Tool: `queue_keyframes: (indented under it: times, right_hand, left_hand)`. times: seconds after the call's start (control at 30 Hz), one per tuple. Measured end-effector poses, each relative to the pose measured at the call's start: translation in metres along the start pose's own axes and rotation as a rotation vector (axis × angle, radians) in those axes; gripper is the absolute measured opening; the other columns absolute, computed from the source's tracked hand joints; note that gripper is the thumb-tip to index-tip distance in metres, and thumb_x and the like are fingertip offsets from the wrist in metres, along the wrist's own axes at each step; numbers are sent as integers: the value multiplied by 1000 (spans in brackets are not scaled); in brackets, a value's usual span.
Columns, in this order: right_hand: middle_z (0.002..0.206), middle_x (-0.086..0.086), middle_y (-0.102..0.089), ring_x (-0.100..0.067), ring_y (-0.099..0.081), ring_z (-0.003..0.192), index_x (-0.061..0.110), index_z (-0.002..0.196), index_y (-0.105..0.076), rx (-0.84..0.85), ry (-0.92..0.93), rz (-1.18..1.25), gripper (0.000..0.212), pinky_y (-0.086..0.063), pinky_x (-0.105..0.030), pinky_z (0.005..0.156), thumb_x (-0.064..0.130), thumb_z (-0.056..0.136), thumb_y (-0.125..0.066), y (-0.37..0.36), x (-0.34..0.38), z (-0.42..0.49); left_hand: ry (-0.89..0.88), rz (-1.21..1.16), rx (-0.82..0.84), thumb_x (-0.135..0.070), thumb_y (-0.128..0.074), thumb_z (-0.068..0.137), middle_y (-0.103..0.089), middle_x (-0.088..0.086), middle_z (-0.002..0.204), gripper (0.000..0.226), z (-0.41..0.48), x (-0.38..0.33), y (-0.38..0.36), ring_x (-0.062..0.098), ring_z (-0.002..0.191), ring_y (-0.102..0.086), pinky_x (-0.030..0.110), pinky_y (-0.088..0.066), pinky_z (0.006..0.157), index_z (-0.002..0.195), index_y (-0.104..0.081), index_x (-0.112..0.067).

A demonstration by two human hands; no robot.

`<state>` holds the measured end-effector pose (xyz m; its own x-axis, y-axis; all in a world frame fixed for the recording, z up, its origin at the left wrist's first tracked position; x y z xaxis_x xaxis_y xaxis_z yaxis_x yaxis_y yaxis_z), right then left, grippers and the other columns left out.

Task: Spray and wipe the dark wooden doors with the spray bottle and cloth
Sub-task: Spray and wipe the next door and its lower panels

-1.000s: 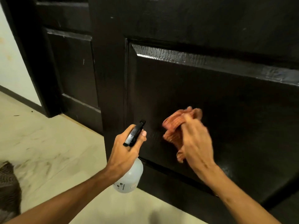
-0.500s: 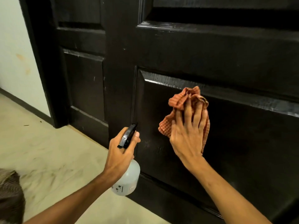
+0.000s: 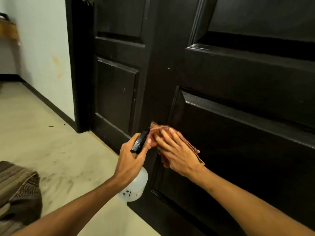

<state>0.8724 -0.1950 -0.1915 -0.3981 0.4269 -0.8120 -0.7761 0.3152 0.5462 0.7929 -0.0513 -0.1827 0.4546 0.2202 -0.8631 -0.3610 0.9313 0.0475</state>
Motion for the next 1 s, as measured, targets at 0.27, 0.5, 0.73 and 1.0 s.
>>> queue_keyframes:
  times: [0.27, 0.5, 0.73, 1.0]
  right_hand:
    - [171, -16, -12, -41, 4, 157, 12, 158, -35, -199, -198, 104, 69, 2, -58, 126, 50, 101, -46, 38, -47, 90]
    - [167, -10, -27, -37, -15, 156, 17, 151, -47, -34, 209, -29, 57, 28, -55, 117, 35, 98, -36, -16, 44, 72]
    - [156, -20, -43, -43, -32, 149, 7, 138, -58, -381, -377, 62, 46, -19, -56, 125, 18, 93, -60, 55, -103, 4]
    - [152, -16, -50, -37, -37, 146, 11, 135, -61, -333, -489, 39, 39, -17, -50, 126, 25, 99, -57, 66, -128, -54]
  left_hand:
    - [-32, -2, -117, -42, -59, 95, -71, 6, 81, 12, 21, -3, 26, 10, 56, -60, 27, -51, 54, 100, -65, -32]
    - [-81, 54, -97, -33, -59, 92, -69, -22, 73, 11, 16, -13, 46, -2, 63, -66, 11, -51, 58, 102, -61, -35]
    - [-86, 72, -74, -30, -59, 100, -72, -1, 84, 12, 25, -37, 21, 9, 57, -63, 21, -51, 50, 99, -67, -21]
    - [-178, 16, 69, -24, -58, 103, -71, -7, 80, 18, 24, -93, -50, 13, 46, -54, 21, -49, 49, 104, -65, -7]
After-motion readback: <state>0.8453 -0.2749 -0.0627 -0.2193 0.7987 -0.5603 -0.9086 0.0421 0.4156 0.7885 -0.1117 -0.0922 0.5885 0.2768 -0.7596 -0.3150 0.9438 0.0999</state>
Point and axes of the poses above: each hand's wrist, its own z-axis towards the middle knuckle, its own y-axis out of the back of the hand, x = y × z, the point moved 6 cm from there along z, towards the middle knuckle
